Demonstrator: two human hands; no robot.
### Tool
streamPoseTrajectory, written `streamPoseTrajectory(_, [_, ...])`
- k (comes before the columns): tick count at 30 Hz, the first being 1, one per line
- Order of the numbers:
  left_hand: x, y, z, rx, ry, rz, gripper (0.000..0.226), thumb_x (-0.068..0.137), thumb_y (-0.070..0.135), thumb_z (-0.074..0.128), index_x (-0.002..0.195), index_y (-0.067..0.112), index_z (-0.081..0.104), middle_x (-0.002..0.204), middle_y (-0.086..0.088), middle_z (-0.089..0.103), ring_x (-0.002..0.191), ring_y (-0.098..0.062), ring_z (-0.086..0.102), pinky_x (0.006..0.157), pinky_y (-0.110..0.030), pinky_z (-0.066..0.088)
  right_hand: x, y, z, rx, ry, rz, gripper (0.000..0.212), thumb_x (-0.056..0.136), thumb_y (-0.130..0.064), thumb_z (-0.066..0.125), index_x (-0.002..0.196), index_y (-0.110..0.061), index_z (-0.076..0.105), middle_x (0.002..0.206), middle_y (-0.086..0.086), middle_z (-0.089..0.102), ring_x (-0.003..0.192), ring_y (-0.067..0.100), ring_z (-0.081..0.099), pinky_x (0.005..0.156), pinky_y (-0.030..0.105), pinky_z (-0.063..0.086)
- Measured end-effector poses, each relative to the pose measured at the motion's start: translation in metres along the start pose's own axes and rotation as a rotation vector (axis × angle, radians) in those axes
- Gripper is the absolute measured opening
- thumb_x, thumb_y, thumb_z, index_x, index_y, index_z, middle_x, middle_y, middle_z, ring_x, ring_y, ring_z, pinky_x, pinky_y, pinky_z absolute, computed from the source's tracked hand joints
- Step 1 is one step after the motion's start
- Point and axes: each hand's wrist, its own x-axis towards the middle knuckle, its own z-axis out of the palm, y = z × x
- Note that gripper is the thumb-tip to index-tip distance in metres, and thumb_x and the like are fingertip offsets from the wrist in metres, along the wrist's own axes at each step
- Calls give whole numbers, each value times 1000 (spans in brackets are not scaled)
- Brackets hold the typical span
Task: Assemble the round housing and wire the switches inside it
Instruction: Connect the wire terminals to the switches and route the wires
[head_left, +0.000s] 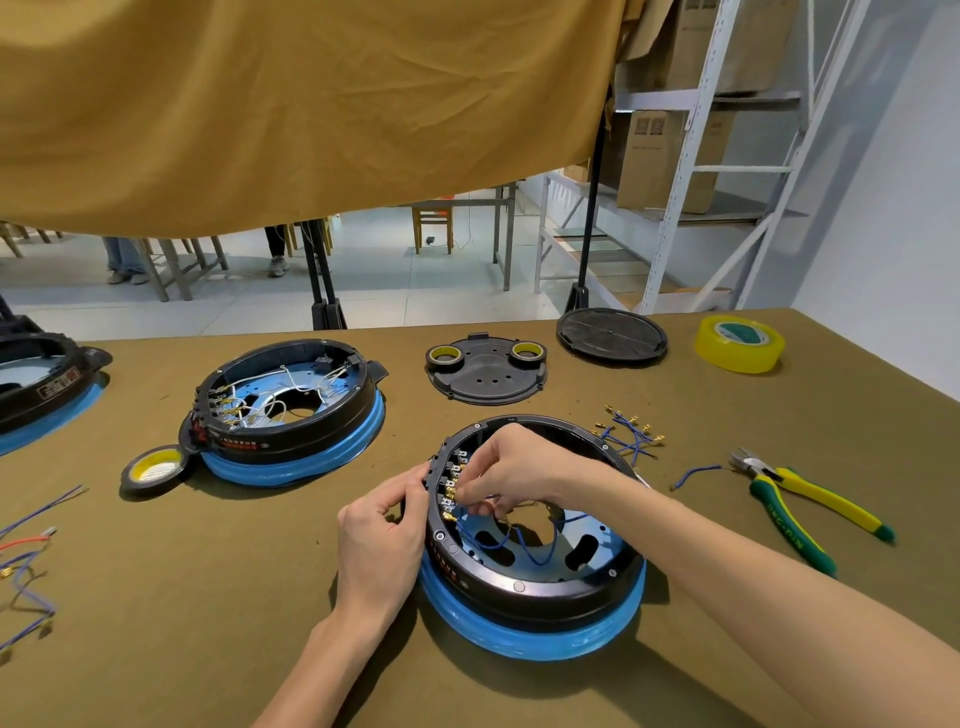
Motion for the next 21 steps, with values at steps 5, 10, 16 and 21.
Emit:
streamPoseTrajectory(5, [-1,3,0,-33,-14,0,27,99,23,56,119,29,72,117,23,72,113,7,65,96,-23,56,-3,6,20,-344,253,-260,10,91,-19,77,90,-10,80,78,2,77,70,12,73,70,33,63])
streamPoseTrajectory(10, [0,2,1,-43,-21,16,26,99,23,56,117,32,72,116,28,71,113,7,65,94,-20,56,-2,6,15,-317,221,-316,10,92,-17,76,89,-8,80,79,3,77,70,12,72,69,28,62])
streamPoseTrajectory(16, [1,-1,1,-27,-20,0,27,99,21,57,121,24,74,118,20,73,115,5,65,97,-26,57,1,9,18,-298,222,-319,9,93,-15,75,87,-9,78,76,2,75,68,12,73,69,31,64])
streamPoseTrajectory(21, [2,2,2,50,-50,-23,30,103,24,54,127,18,72,122,9,74,116,-1,66,98,-36,58,-3,8,1,-294,141,-230,17,91,-23,77,97,-7,79,84,5,78,71,12,74,63,21,60])
